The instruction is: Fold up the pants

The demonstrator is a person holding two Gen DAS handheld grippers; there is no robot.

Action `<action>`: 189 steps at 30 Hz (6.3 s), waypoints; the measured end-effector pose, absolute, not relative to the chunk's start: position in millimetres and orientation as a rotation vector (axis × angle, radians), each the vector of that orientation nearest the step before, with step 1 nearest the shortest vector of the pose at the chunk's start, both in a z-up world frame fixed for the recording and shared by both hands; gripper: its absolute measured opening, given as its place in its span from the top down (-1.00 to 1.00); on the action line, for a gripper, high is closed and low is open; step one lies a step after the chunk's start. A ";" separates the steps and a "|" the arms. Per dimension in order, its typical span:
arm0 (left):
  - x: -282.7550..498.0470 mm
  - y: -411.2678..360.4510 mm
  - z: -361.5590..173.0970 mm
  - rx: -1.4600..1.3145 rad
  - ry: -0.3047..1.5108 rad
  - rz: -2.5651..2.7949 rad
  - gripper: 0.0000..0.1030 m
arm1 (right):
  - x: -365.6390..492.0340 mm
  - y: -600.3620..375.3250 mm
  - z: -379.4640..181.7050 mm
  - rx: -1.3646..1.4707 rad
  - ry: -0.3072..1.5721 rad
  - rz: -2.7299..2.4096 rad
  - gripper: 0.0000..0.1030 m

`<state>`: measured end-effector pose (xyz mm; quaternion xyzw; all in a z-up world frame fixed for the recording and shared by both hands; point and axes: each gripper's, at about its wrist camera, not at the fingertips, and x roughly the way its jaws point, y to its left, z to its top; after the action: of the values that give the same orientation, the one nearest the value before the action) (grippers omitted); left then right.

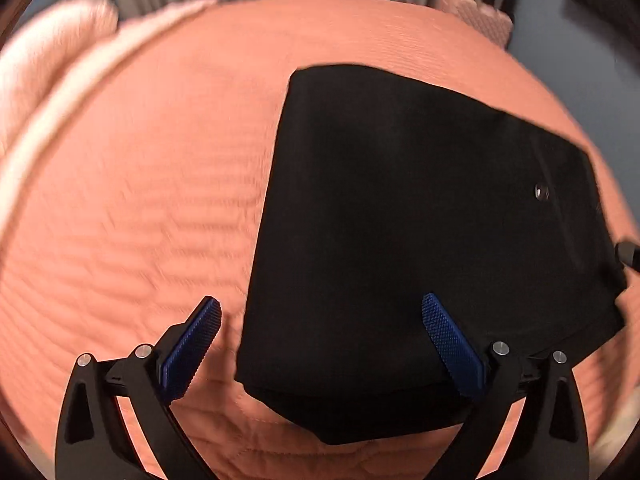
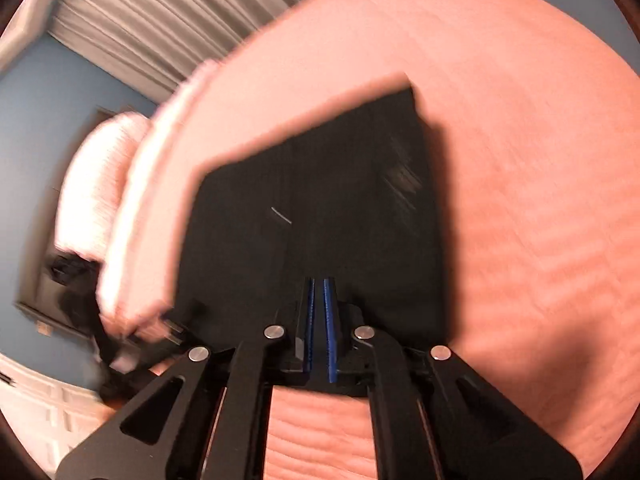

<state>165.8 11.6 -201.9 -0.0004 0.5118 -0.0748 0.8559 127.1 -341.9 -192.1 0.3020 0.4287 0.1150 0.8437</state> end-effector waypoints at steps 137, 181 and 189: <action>195.6 8.6 -202.3 0.076 1.193 -0.254 -0.90 | 106.4 -426.7 -261.4 0.939 0.932 0.220 0.17; 66.2 162.1 -141.1 0.116 1.000 0.163 -0.90 | 88.0 -49.1 -233.8 -0.151 0.791 0.414 -0.23; 67.7 184.5 -123.8 0.104 0.977 0.212 -0.90 | 49.1 -34.4 -240.6 -0.257 0.732 0.448 -0.22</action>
<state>67.7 184.5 -123.8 0.0498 0.4683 0.1017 0.8763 49.1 -34.4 -240.6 -0.1244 0.3541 0.2167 0.9012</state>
